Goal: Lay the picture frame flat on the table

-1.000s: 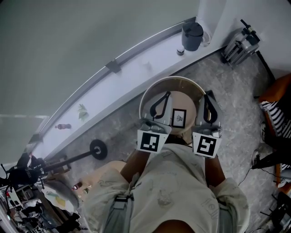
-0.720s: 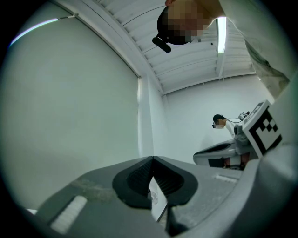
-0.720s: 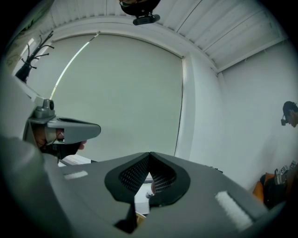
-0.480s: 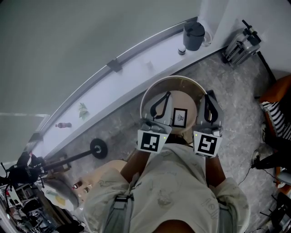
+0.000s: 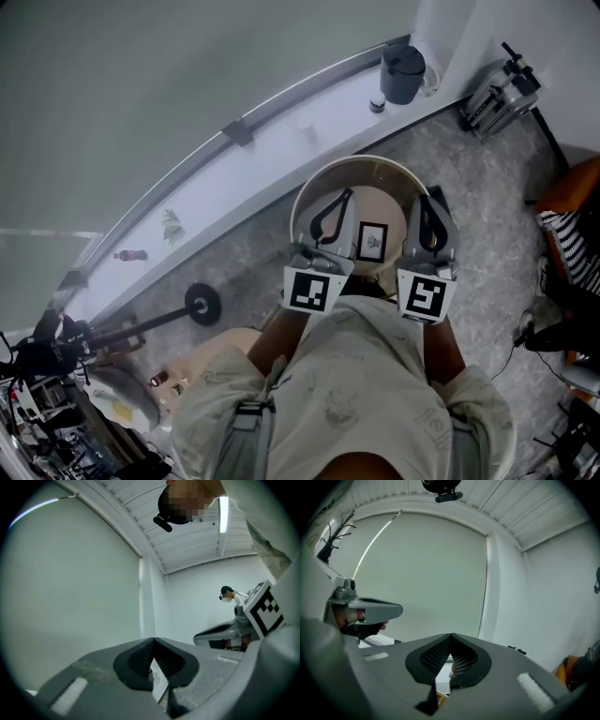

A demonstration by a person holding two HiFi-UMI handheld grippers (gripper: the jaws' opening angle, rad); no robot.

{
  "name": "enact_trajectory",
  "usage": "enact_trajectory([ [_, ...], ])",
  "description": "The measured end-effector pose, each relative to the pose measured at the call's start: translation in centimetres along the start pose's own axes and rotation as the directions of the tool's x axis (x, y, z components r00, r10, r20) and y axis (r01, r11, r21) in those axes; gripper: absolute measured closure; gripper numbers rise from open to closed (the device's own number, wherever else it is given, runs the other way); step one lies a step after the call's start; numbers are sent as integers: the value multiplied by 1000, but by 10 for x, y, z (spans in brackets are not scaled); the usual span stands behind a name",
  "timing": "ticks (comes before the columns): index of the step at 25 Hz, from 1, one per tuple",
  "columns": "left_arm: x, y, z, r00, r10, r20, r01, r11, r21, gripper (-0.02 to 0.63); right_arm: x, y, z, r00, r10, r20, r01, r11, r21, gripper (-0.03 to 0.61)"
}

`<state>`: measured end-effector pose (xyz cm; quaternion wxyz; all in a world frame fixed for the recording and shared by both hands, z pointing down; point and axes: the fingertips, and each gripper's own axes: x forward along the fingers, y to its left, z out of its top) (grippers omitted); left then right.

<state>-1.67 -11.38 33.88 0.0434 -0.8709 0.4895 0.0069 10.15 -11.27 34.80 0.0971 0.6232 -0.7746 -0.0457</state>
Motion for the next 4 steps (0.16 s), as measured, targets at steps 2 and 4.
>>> enact_trajectory([
  [2,-2,1,-2,1000,1,-4,-1,1000,0,611,-1,0,-1,1000,-3,9,3,1000,9,577],
  [4,-3,0,-3,1000,1,-2,-1,1000,2,611,-1,1,-2,1000,-3,4,3,1000,6,578],
])
